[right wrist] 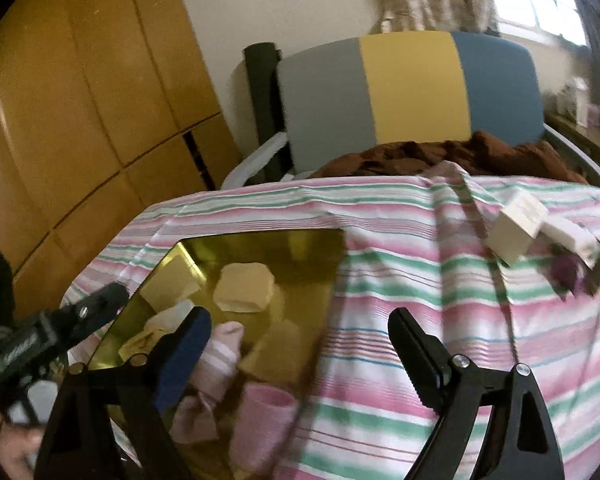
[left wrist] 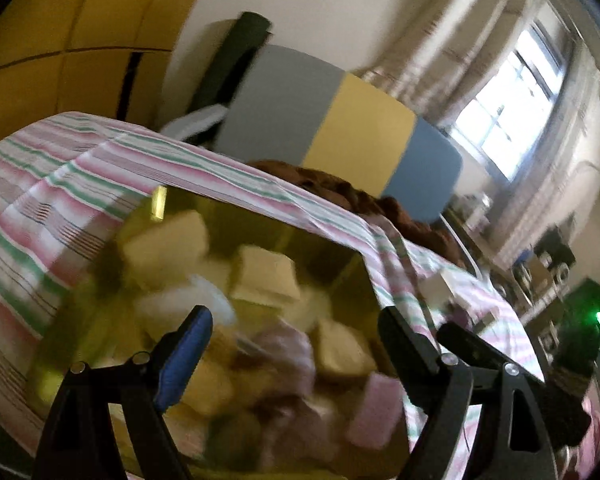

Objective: Organize objects
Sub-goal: 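Move both open tools back toward the pile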

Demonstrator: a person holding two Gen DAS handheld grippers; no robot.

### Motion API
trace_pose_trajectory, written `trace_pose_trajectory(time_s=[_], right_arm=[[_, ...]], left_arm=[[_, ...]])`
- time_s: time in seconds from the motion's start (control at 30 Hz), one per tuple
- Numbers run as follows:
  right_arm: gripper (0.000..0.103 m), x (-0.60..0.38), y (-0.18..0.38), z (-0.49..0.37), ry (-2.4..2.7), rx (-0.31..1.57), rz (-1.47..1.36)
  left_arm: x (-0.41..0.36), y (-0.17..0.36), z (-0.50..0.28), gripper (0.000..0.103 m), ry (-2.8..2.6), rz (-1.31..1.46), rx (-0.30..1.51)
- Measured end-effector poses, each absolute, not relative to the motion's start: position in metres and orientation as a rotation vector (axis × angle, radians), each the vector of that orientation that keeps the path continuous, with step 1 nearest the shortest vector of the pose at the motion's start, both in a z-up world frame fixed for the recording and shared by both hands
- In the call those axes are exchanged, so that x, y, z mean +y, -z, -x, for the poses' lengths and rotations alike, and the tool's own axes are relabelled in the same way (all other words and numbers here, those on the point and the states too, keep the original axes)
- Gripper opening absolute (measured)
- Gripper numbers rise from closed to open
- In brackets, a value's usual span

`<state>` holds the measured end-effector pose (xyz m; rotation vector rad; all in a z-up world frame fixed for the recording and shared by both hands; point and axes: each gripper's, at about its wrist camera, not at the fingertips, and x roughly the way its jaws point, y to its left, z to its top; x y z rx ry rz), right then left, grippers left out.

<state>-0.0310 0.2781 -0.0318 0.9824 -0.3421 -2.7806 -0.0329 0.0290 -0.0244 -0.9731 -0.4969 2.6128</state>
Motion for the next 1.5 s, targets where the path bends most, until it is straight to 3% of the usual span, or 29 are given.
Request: trace_pose_trajectory(time_s=[0.4,0.6,0.87,1.1,1.37,1.5], right_arm=[[0.091,0.363,0.065,0.002,2.882,-0.471,-1.072],[0.091,0.428,0.076,0.001,3.036,-0.420,-1.122],[0.091,0.553,0.043,0.049,3.388,-0.499,-1.063],[0.090,0.607,0.060,0.100,3.377,-0.499,-1.275],[0.092,0.610,0.069,0.029,3.364,-0.299,-1.327],[0.094,0.617,0.066,-0.002,3.307,-0.345,-1.184]], left_arm=[[0.119,0.019,0.007,0.086,-2.403,0.966,-0.337],[0.171,0.018,-0.005,0.086,-2.308,0.964,-0.219],[0.220,0.036,-0.015,0.086,-2.209,1.038,-0.117],[0.228,0.044,-0.015,0.086,-2.206,1.081,-0.086],[0.242,0.057,-0.003,0.086,-2.182,1.132,-0.129],[0.252,0.061,-0.005,0.086,-2.165,1.146,-0.115]])
